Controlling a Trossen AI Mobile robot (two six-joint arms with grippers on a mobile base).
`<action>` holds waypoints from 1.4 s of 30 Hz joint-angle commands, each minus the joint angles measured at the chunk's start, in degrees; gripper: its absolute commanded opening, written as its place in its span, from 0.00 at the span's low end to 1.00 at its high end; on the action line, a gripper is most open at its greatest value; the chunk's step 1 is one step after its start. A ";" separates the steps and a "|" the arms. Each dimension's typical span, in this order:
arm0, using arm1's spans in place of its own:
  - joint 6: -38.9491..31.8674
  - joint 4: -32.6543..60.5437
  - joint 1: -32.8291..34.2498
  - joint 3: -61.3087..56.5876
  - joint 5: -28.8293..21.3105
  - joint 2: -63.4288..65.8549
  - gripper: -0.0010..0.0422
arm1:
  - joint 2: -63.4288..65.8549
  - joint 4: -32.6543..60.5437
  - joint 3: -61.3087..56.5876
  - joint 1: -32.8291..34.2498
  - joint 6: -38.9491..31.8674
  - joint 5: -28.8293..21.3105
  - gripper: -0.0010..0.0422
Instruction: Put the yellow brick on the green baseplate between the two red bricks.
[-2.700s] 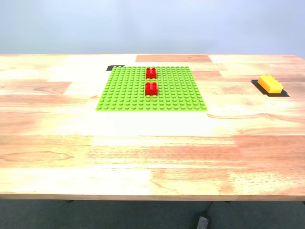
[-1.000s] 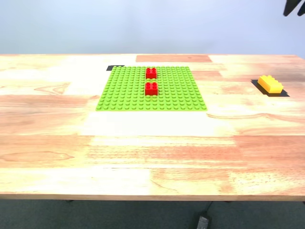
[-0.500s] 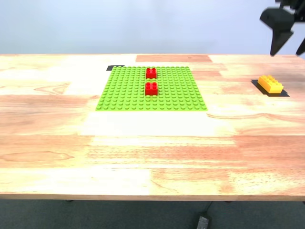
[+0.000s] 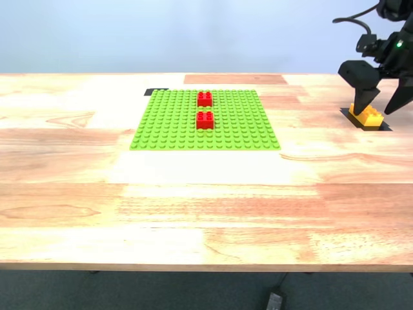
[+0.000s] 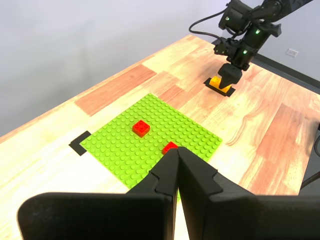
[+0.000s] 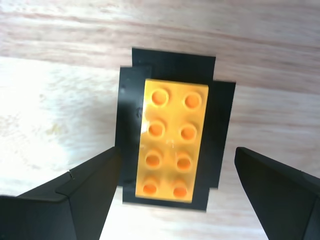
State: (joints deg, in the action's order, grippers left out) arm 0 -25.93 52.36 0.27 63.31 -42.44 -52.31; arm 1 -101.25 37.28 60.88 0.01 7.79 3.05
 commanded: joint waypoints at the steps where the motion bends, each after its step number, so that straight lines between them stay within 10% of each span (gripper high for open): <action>1: 0.00 -0.17 0.00 -0.02 0.00 0.00 0.02 | -0.98 -1.16 0.20 -0.44 -0.02 0.02 0.75; 13: 0.00 -0.44 0.00 -0.09 0.00 0.00 0.02 | -5.01 -2.32 2.25 -1.53 -0.94 -0.02 0.69; 32: 0.02 -1.31 0.00 -0.04 0.00 0.00 0.02 | -1.33 -0.02 5.20 -1.53 1.07 3.28 0.01; 42: 0.07 -1.79 0.00 -0.13 0.02 0.00 0.02 | 5.01 7.43 17.53 -9.31 10.80 9.51 0.04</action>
State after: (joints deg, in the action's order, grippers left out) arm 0 -25.91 50.46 0.27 63.24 -42.39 -52.29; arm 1 -96.29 43.70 76.77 -8.03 17.32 11.27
